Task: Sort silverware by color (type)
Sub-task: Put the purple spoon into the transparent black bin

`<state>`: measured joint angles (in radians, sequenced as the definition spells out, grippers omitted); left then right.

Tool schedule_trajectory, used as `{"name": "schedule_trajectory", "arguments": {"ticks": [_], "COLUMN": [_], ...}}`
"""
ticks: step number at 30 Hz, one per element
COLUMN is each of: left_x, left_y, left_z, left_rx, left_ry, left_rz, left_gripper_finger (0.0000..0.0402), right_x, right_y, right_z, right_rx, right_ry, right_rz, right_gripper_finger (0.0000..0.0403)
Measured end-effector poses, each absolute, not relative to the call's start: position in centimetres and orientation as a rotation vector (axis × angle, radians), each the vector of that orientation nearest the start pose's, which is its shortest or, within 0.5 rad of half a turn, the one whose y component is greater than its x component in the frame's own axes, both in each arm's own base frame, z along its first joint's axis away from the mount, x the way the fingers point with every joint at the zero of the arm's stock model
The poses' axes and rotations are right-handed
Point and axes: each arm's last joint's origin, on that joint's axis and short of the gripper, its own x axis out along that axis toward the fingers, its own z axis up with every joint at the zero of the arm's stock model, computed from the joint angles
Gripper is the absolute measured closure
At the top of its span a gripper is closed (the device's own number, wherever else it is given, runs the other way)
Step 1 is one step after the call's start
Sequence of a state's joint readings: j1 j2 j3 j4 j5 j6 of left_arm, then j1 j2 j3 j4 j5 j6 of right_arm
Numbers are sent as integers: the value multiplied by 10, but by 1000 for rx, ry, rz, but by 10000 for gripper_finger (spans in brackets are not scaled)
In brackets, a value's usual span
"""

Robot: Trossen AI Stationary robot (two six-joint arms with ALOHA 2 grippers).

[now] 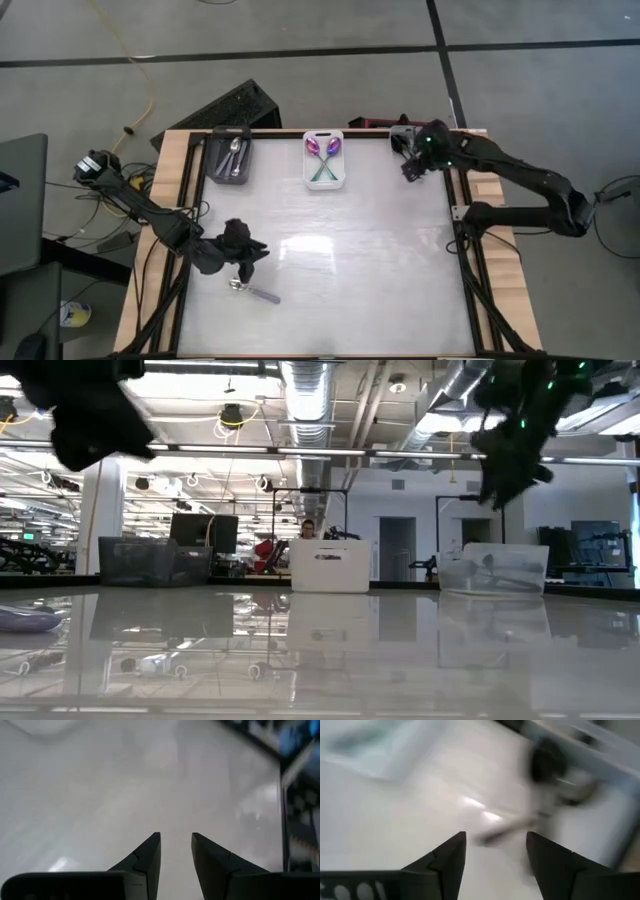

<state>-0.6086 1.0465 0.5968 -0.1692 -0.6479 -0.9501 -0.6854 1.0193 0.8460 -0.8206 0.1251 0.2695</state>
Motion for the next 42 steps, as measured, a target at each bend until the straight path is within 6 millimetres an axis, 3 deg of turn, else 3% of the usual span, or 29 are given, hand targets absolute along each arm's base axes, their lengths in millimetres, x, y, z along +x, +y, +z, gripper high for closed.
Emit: {"name": "schedule_trajectory", "arguments": {"ticks": [3,6,16,24,27,32,42], "left_x": [174,164,144,140,139,132,128], "left_y": [-106,-113,-173,-177,-178,-180,-179], "left_z": [218,209,191,184,184,182,180], "left_rx": [-535,-485,-333,-324,-323,-299,-302], "left_ry": [579,696,779,802,821,856,851], "left_rz": [216,190,-147,-110,-140,-156,-103], "left_gripper_finger": [307,307,307,307,307,307,307], "right_x": [156,185,301,410,447,494,552], "right_y": [-103,-73,79,154,171,181,172], "right_z": [278,280,262,229,213,186,159], "right_rx": [564,565,392,309,286,218,192], "right_ry": [731,623,271,415,505,623,613], "right_rz": [-647,-427,88,155,123,48,183], "right_gripper_finger": [175,185,218,237,242,245,219]}}
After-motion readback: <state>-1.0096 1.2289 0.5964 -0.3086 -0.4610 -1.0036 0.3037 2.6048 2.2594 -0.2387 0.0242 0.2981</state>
